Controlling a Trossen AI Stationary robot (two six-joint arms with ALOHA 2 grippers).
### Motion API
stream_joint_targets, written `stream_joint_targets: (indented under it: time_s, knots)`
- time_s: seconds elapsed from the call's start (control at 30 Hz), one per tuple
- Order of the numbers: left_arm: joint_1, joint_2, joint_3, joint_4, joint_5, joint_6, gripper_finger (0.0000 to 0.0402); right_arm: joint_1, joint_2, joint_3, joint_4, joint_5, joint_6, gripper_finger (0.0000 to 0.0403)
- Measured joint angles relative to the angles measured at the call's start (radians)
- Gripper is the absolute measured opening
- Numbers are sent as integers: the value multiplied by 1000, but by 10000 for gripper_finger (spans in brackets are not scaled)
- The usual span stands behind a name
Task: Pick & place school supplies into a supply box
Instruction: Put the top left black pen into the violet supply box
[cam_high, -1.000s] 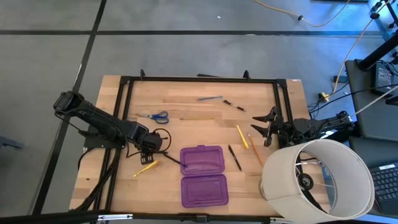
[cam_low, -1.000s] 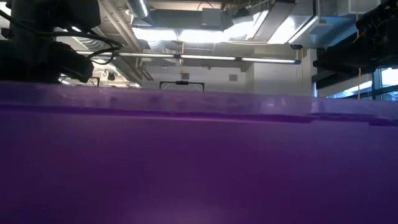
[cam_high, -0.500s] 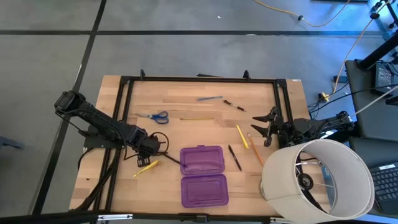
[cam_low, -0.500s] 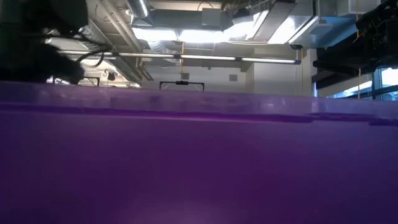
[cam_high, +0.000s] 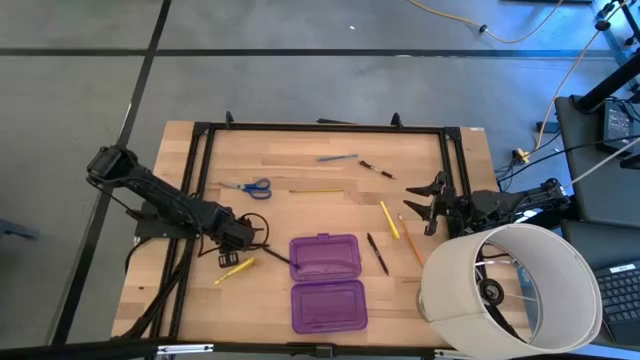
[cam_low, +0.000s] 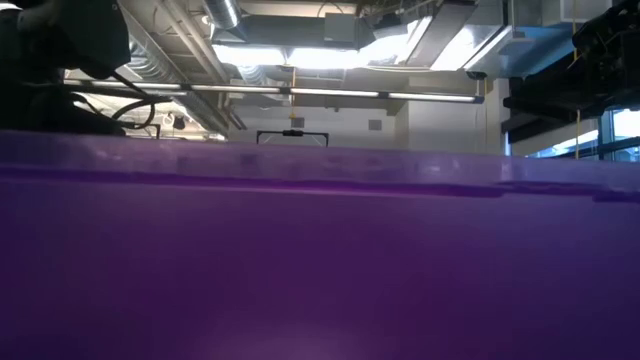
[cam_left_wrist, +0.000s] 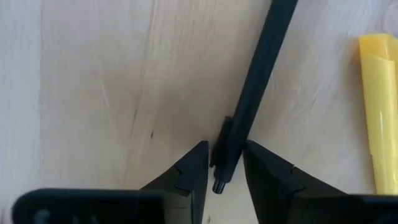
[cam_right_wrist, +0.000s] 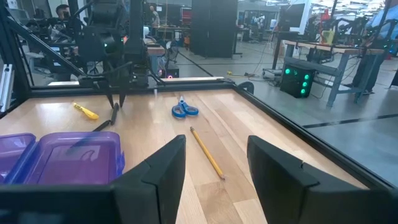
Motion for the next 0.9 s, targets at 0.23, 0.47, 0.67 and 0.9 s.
stream_joint_targets:
  time_s: [0.23,0.47,0.67,0.9]
  knots:
    - [-1,0,-1,2,-24,80,58,0,0,0,0,0,-1,176]
    - [-1,-7,-2,11,-37,90,38,0,0,0,0,0,-4,176]
    - [0,-5,18,5,-44,66,39,0,0,0,0,0,-5,176]
    - [0,-2,92,-12,-66,62,40,0,0,0,0,0,-5,176]
